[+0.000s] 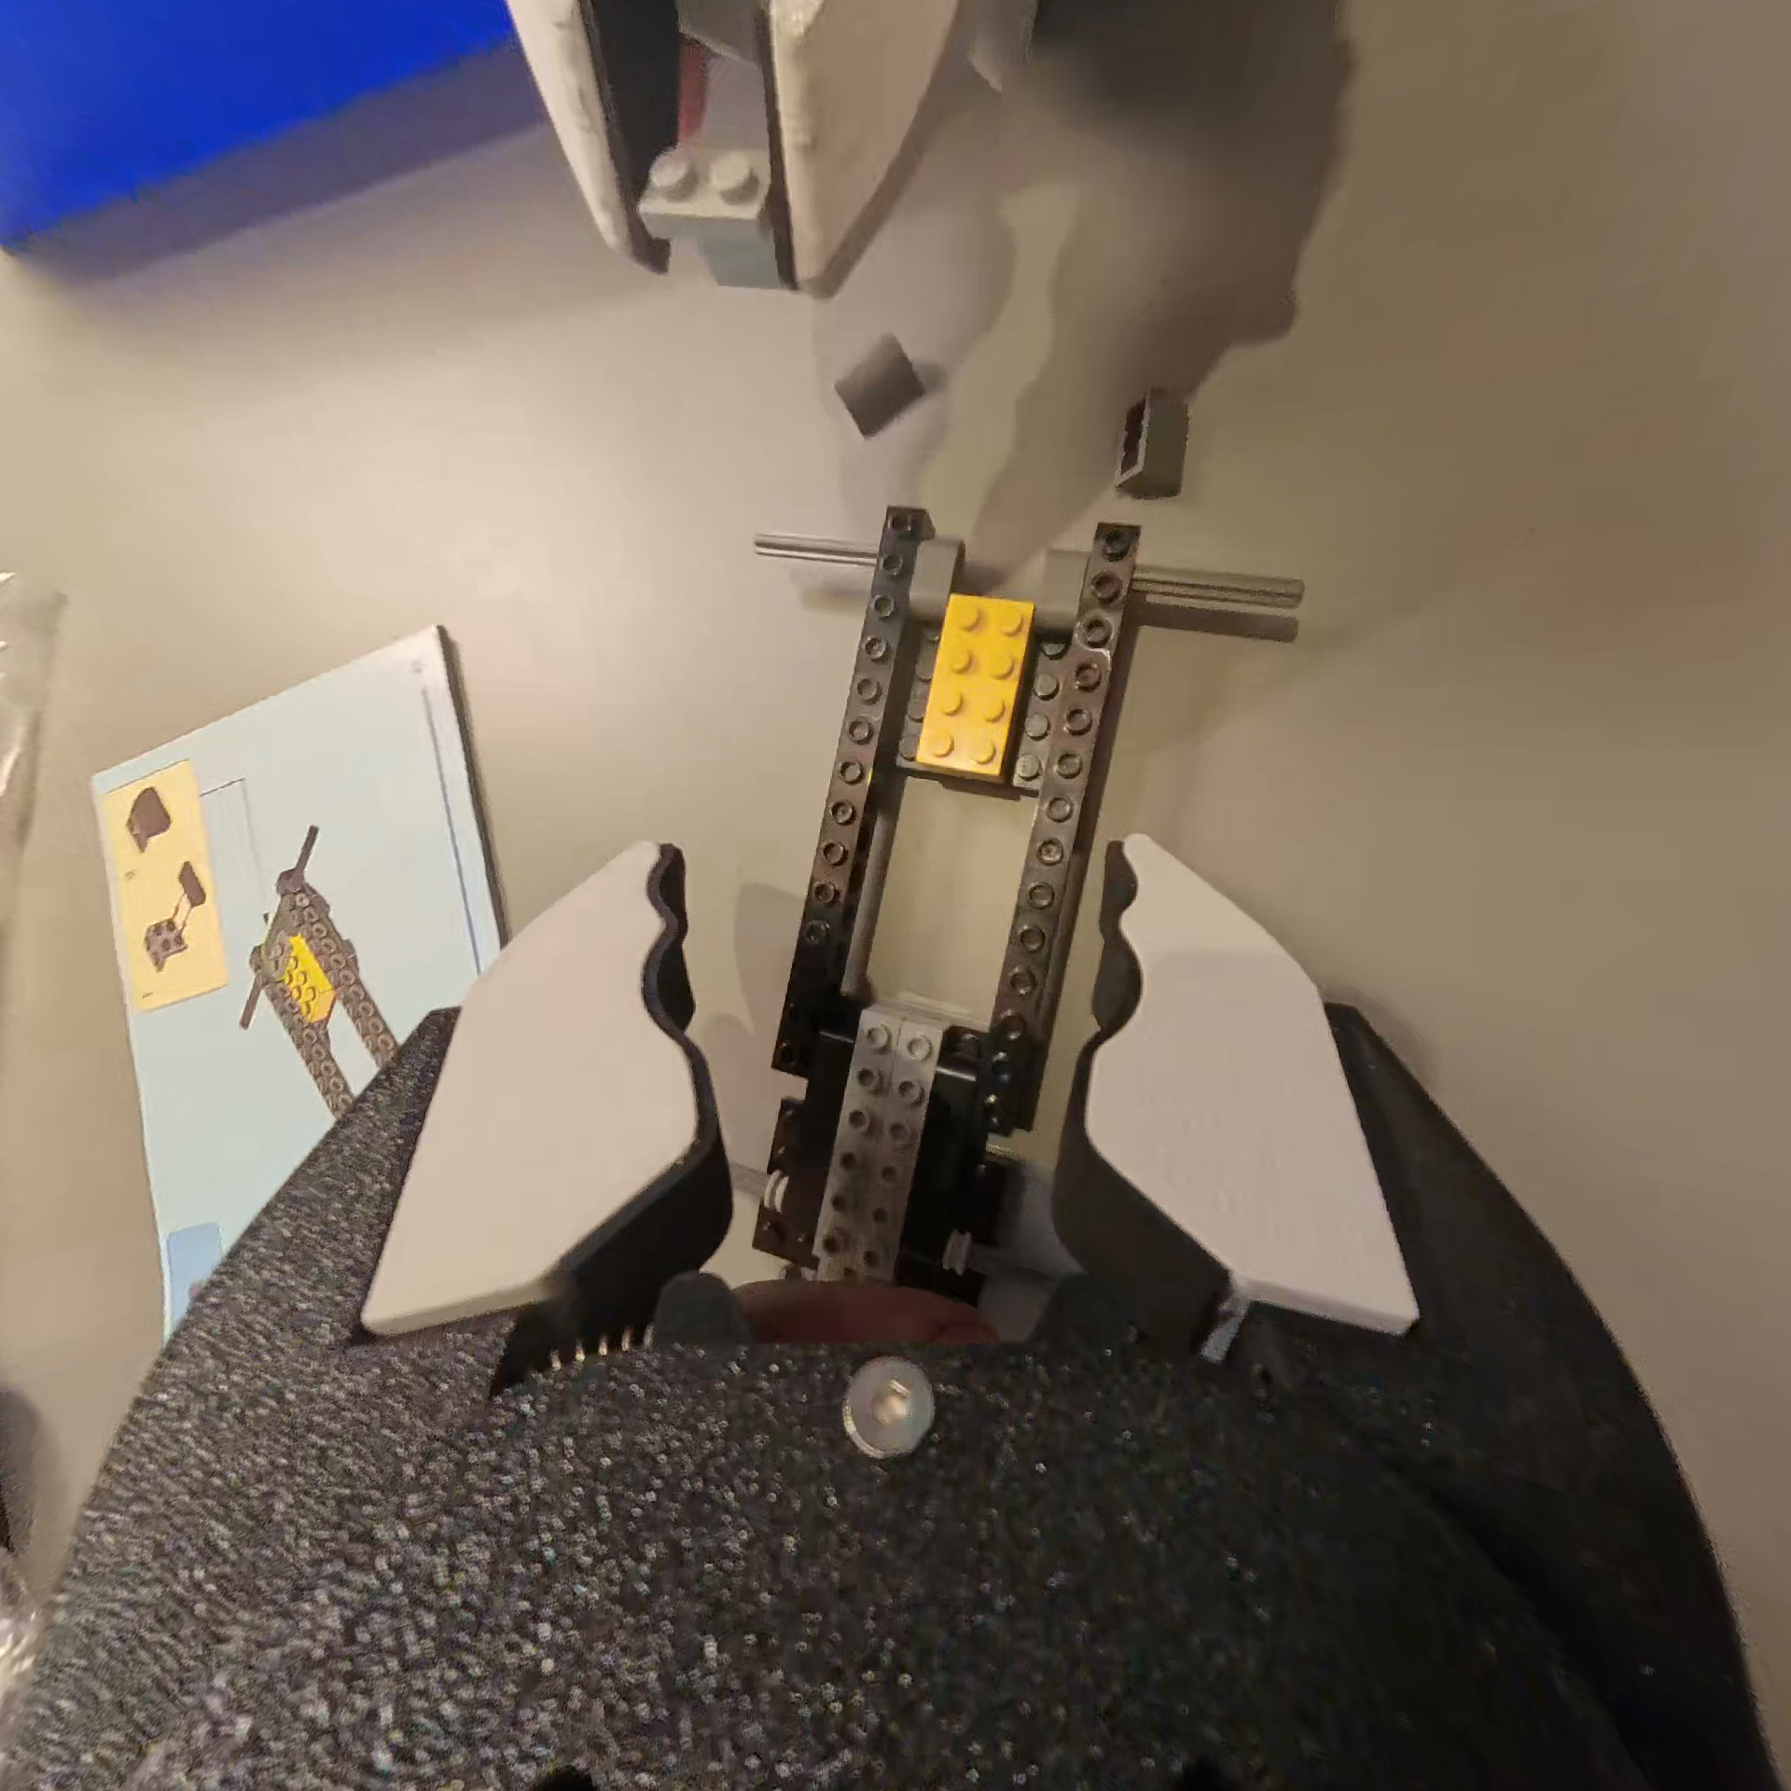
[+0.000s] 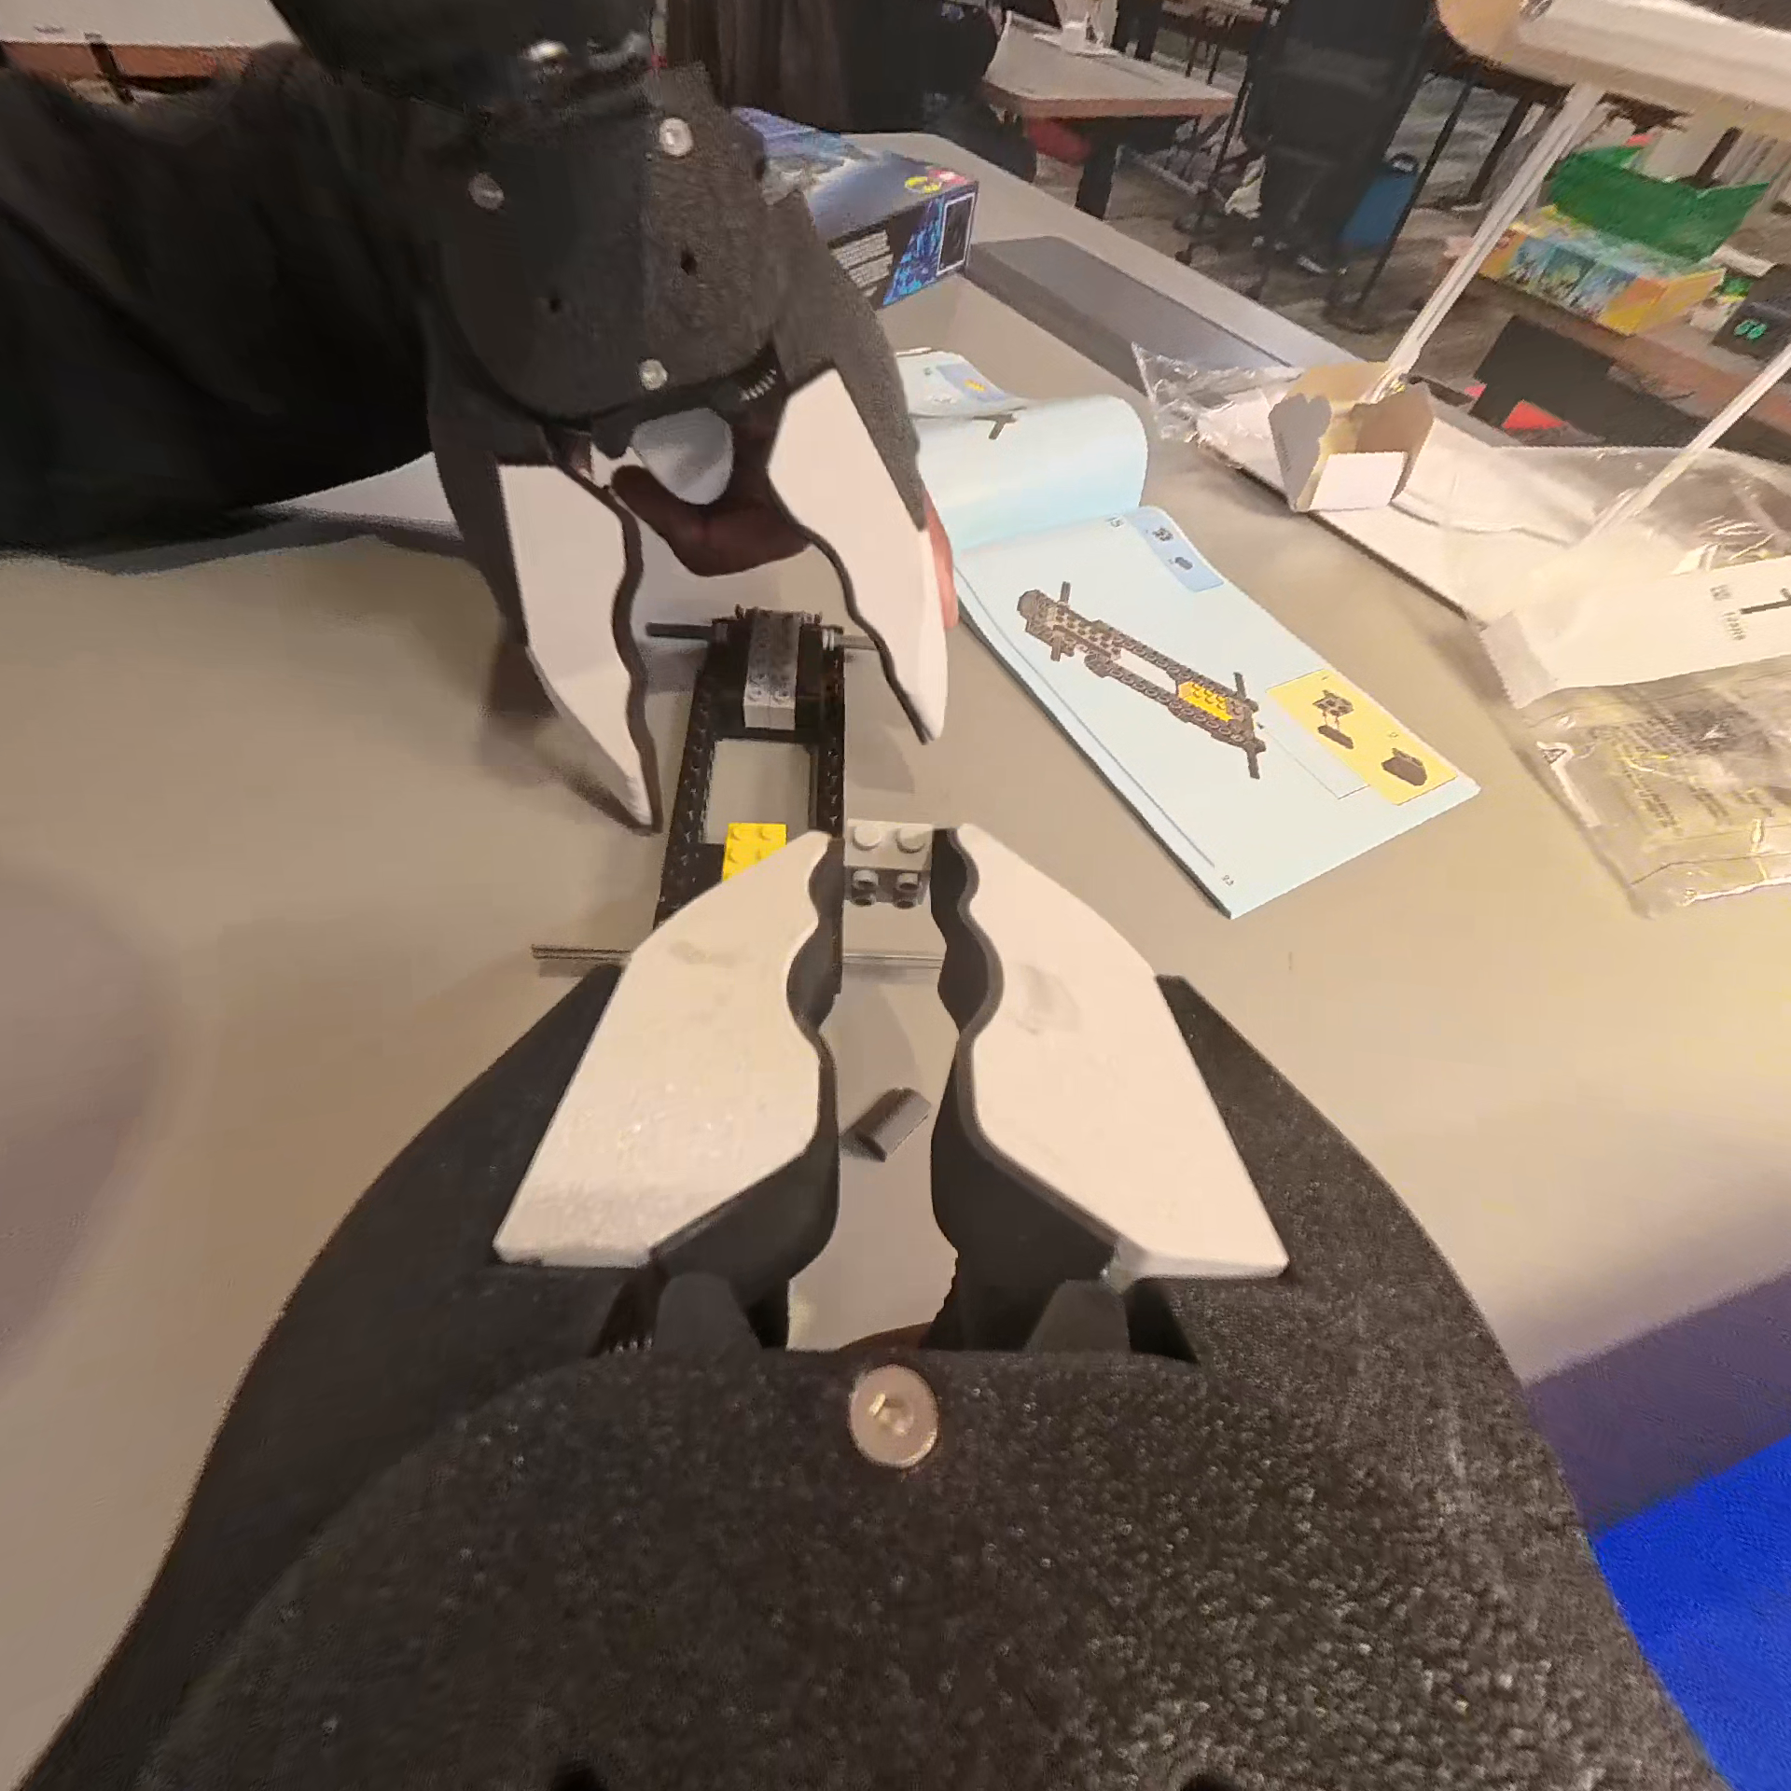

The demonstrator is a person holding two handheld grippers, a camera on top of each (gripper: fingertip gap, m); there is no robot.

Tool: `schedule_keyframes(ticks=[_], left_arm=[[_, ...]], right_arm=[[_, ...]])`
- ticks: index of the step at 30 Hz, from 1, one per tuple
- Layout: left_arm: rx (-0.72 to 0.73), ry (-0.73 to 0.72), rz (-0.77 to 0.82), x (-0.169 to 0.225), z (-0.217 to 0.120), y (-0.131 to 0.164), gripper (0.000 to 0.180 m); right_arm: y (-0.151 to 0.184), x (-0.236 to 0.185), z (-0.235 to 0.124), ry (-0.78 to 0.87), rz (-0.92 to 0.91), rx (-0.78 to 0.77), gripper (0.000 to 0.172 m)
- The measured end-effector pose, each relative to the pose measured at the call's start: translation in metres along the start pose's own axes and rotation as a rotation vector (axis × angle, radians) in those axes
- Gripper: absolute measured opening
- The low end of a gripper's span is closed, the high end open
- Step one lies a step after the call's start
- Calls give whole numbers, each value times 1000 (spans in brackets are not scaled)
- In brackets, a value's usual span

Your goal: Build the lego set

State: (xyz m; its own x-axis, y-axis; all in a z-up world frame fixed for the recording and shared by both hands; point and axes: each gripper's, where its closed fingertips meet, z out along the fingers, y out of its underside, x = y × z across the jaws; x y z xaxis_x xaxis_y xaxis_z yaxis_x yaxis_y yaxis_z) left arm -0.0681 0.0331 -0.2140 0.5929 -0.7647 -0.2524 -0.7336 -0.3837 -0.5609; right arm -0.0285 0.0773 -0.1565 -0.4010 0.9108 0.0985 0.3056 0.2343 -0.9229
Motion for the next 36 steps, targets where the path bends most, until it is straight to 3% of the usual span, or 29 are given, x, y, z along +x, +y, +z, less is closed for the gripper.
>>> schedule_keyframes(ticks=[13, 17, 27, 36], left_arm=[[4, 215, -33, 13, 19, -11, 74], [23, 252, -75, 19, 21, -14, 58], [6, 192, -134, 13, 23, -16, 56], [39, 186, -148, 16, 24, -20, 56]], right_arm=[[8, -6, 4, -32, 2, -40, 17], [13, -10, 7, -45, -14, -71, 17], [26, -31, 20, -88, -97, -183, 17], [27, -34, 22, -129, -95, -195, 17]])
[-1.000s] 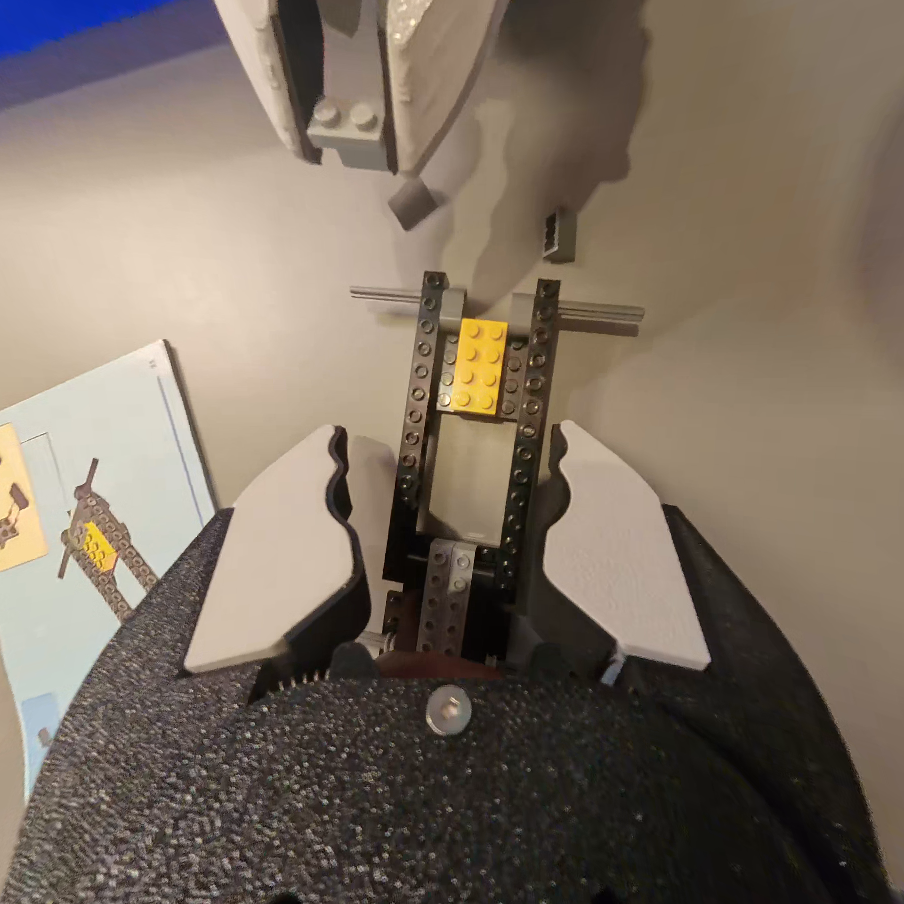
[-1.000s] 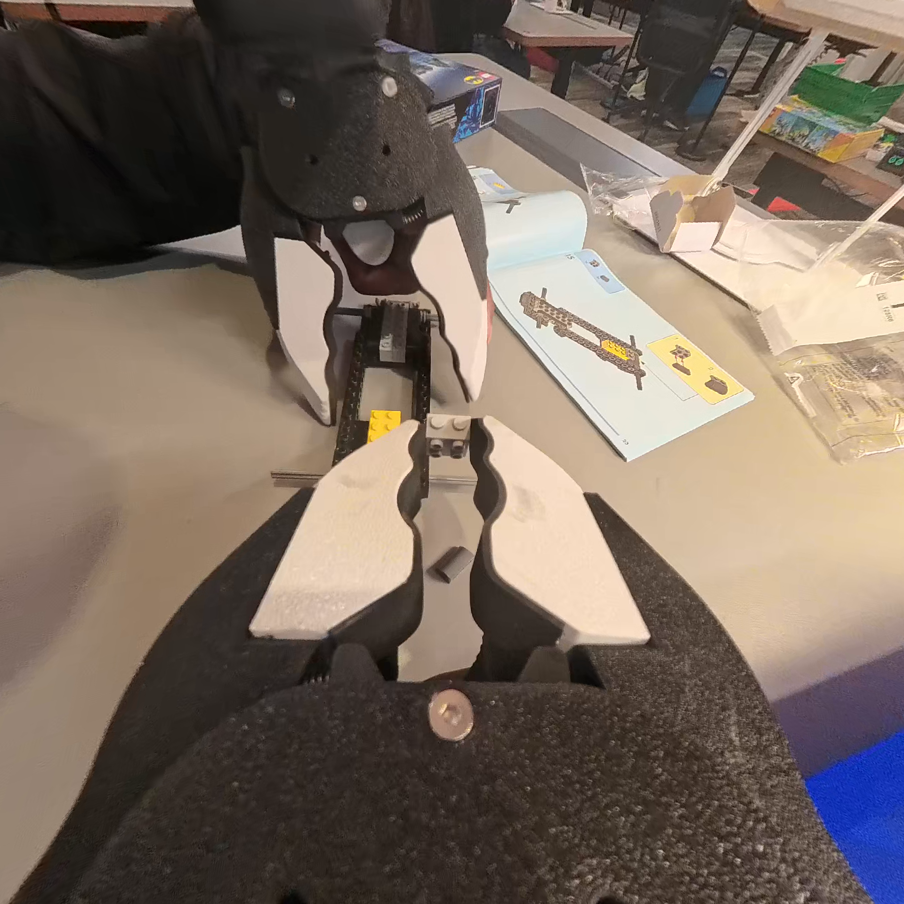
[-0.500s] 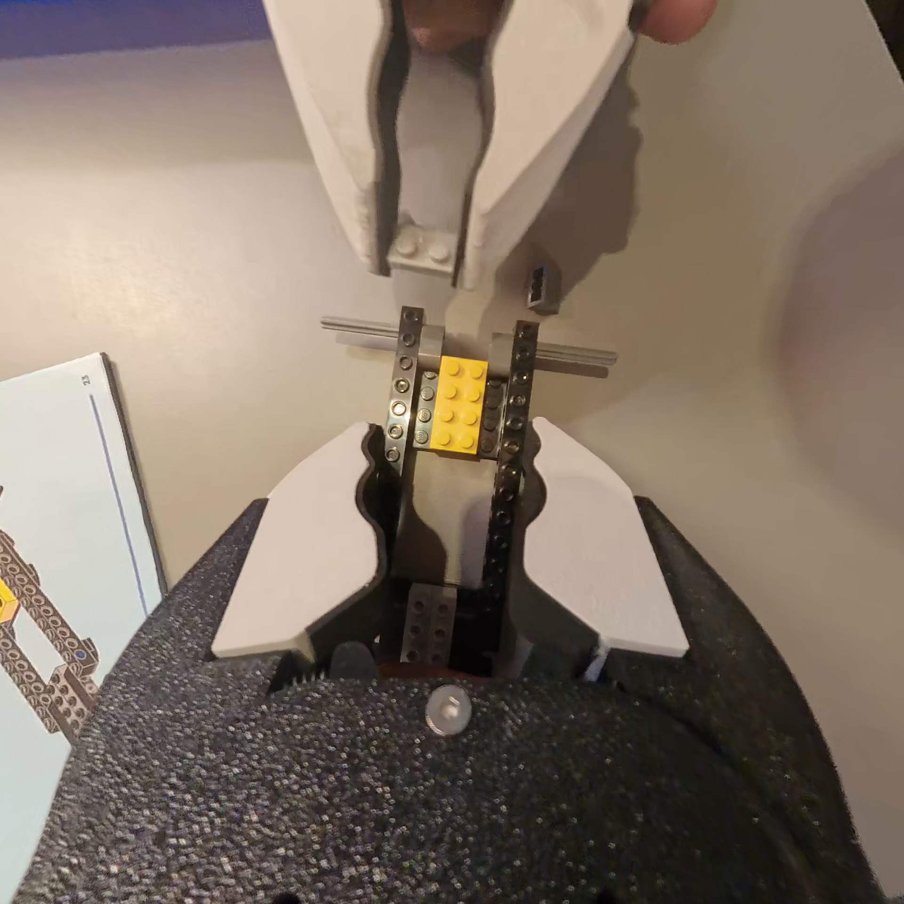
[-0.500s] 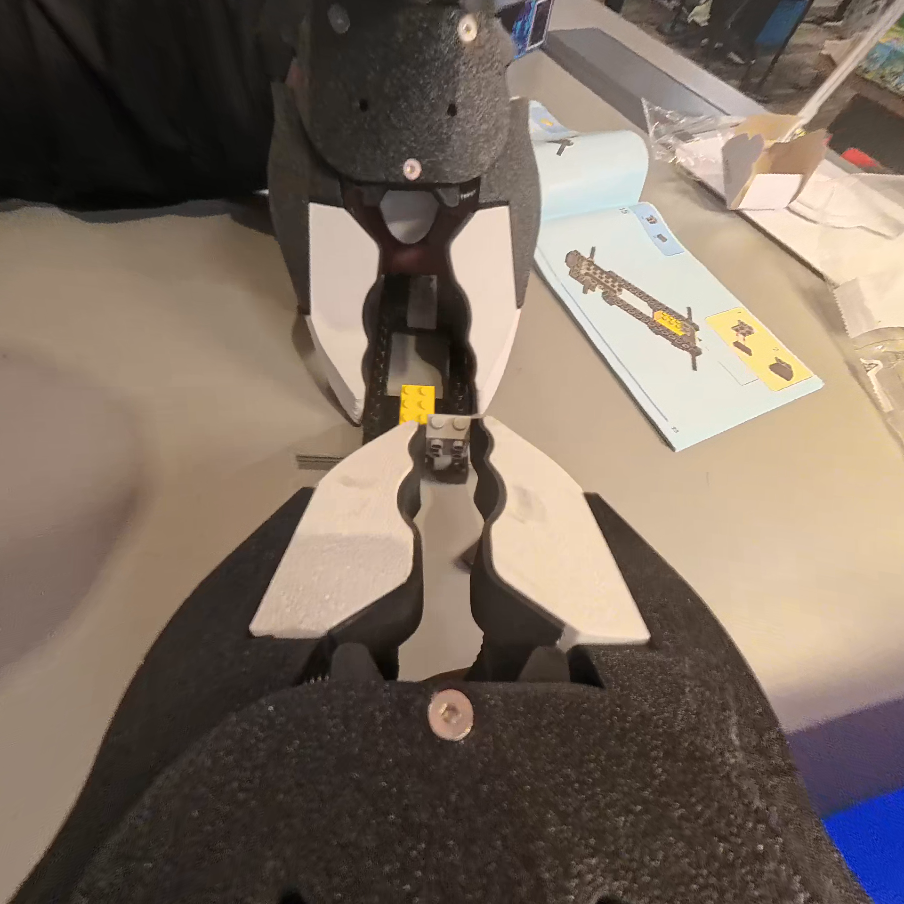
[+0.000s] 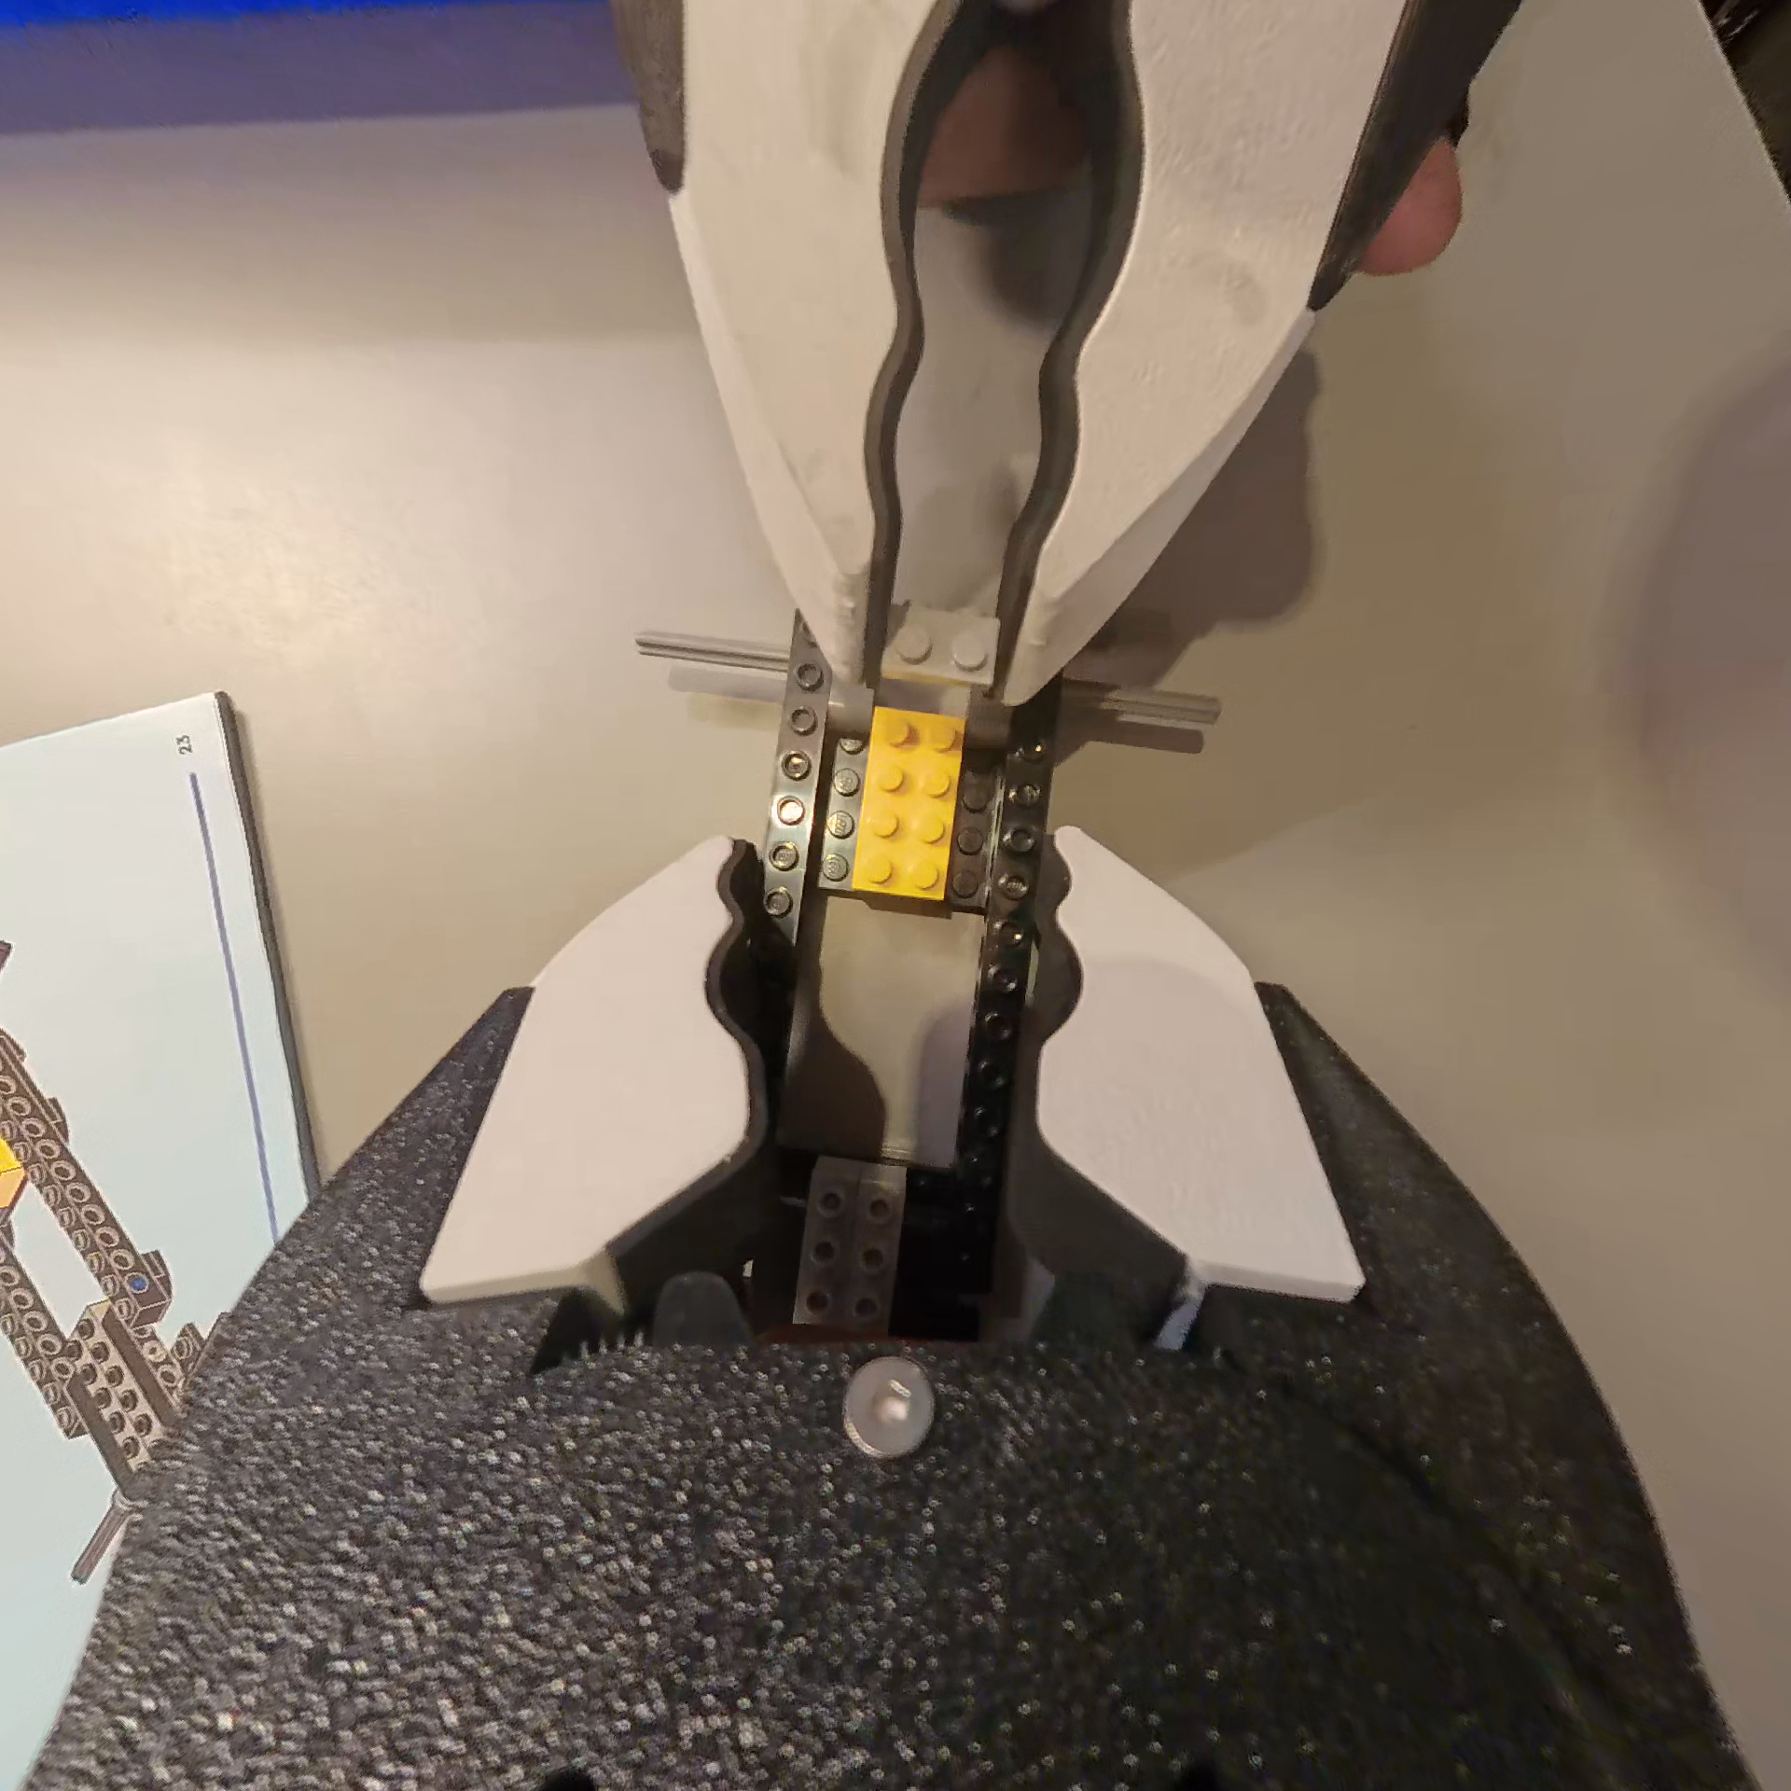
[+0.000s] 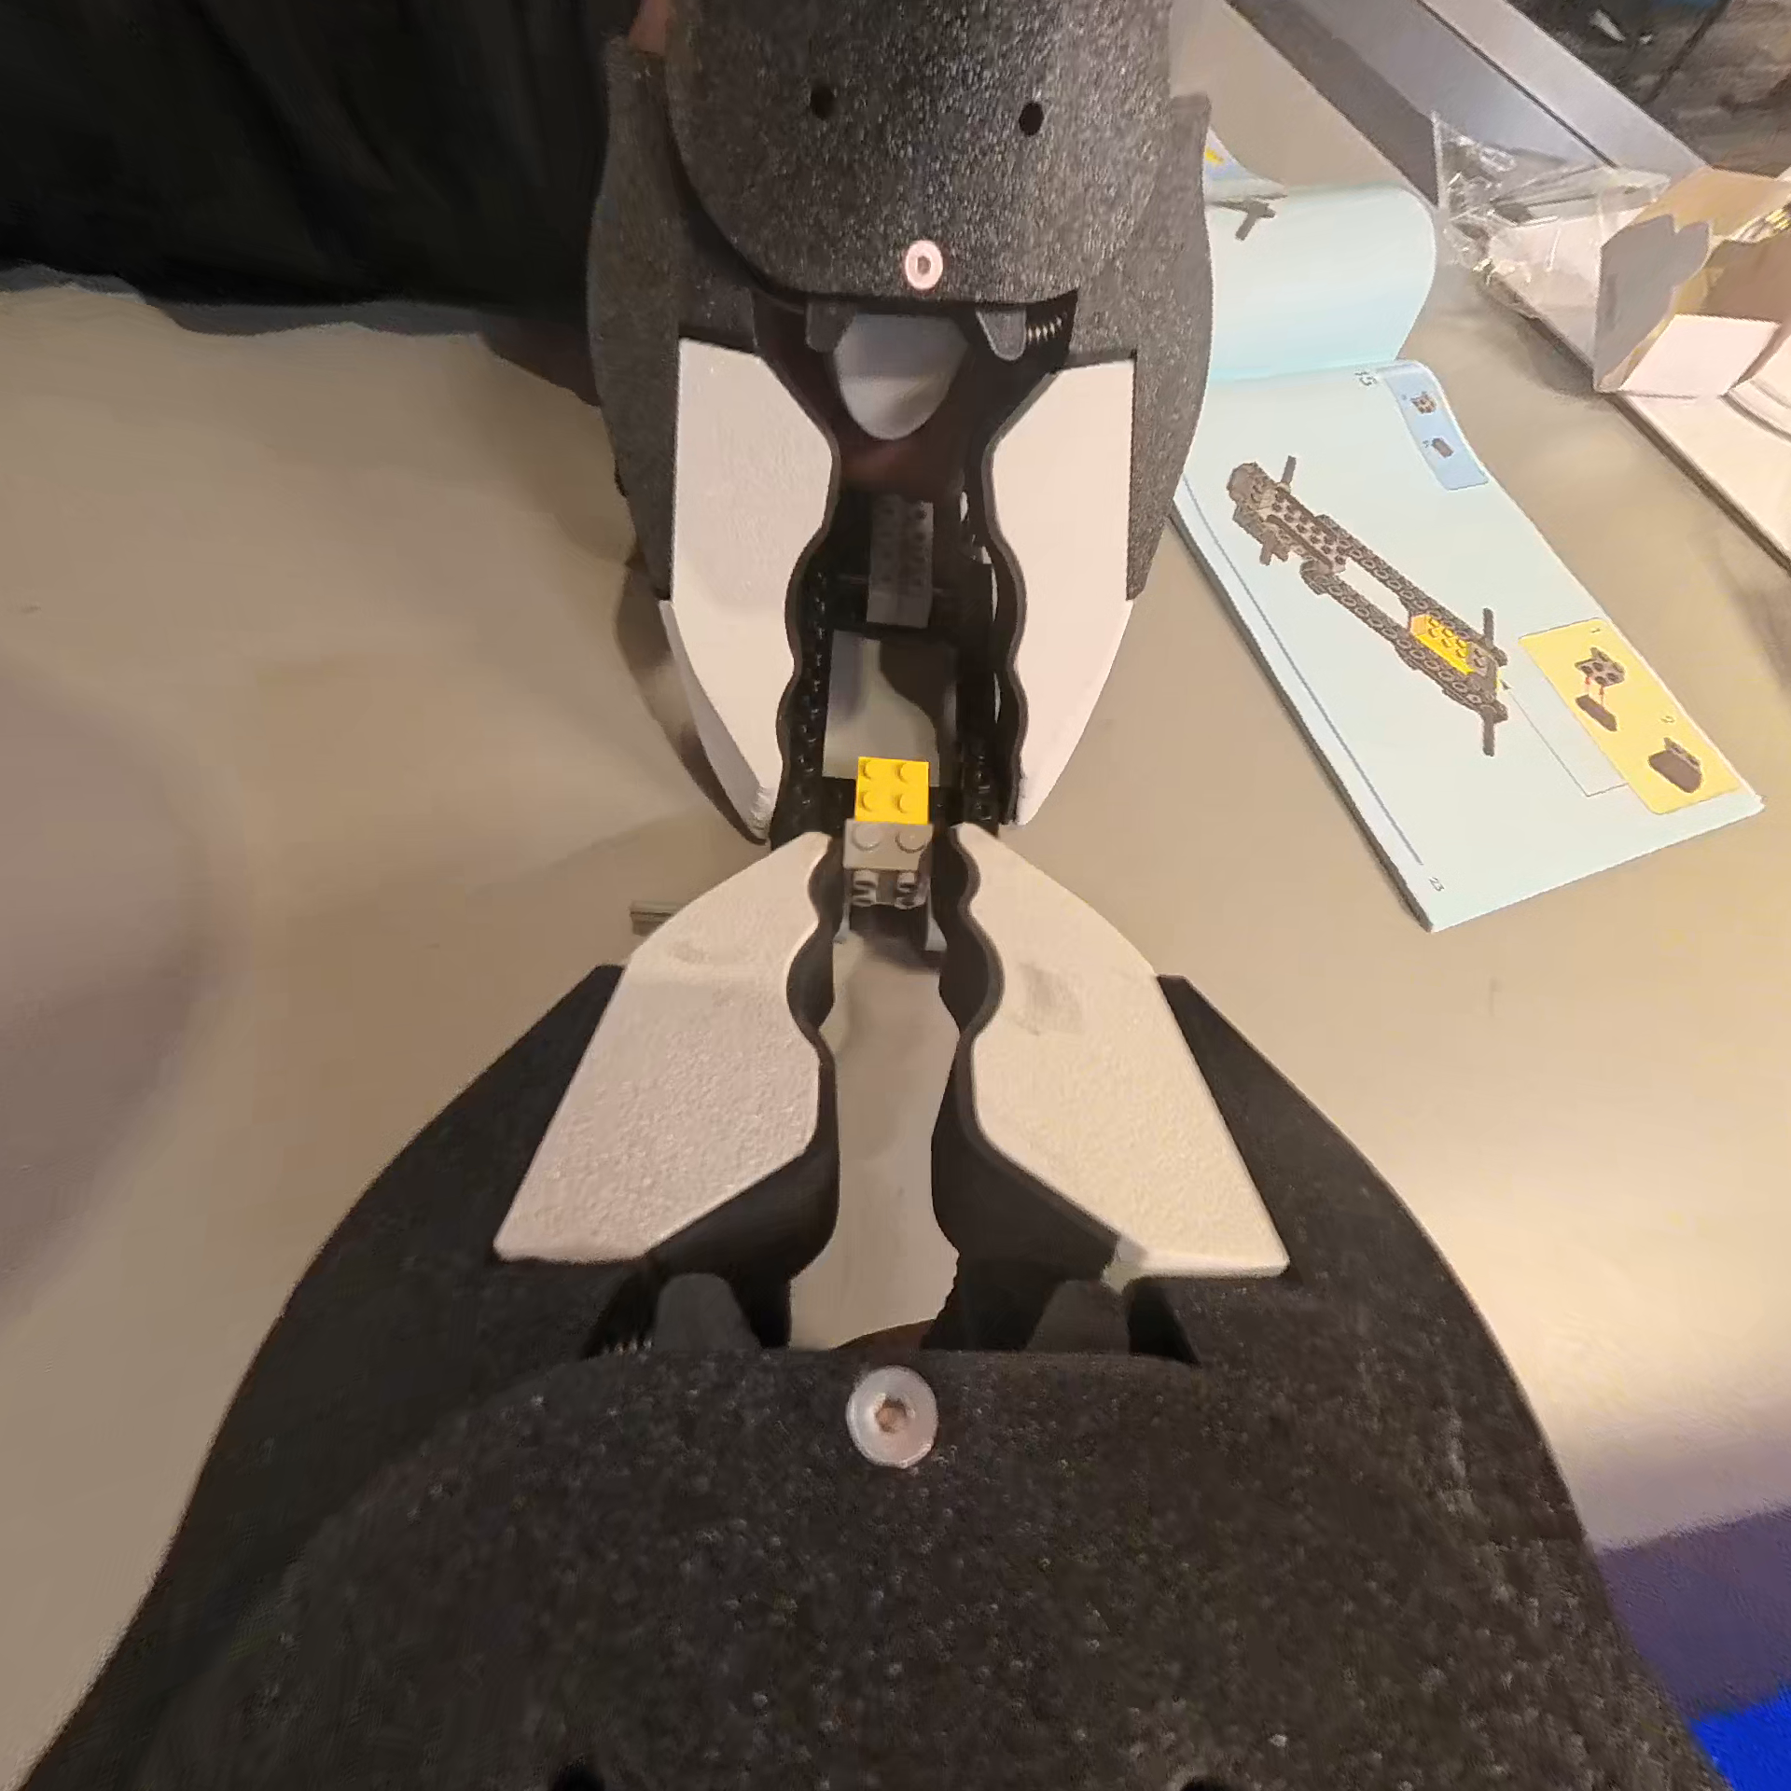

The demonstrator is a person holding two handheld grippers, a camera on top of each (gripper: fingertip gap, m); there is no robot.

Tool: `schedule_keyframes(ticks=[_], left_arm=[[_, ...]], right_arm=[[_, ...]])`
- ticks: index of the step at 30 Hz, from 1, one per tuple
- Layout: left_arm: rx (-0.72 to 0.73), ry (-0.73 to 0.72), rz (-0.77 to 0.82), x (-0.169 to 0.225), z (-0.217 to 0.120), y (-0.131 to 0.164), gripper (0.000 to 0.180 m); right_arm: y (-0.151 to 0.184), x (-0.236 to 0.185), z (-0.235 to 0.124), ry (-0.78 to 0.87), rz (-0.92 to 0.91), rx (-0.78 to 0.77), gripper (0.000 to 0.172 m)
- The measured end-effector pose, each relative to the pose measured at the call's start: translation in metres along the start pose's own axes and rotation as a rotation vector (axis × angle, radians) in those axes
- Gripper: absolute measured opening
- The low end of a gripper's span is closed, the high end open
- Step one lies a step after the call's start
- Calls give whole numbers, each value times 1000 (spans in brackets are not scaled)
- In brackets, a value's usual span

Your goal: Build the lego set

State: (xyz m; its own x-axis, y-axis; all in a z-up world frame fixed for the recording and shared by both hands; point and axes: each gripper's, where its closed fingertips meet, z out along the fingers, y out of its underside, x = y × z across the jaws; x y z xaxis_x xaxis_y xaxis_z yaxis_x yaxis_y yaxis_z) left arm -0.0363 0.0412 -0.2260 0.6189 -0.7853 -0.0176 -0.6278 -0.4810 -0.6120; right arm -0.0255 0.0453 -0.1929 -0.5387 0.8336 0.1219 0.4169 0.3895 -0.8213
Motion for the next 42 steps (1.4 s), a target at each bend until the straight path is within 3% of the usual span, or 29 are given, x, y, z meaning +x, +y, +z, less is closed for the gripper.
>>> schedule_keyframes(ticks=[8, 28, 38, 42], left_arm=[[33, 5, 0, 3, -3, -3, 56], [58, 10, -25, 0, -7, -2, 56], [-10, -10, -40, -1, -6, 8, 56], [-23, -23, -53, -2, -7, 10, 56]], right_arm=[[5, -2, 5, -4, -23, -51, 17], [5, 6, -6, 1, -43, -5, 24], [12, 6, -19, -11, -5, -31, 24], [28, 12, -26, 86, 31, -106, 24]])
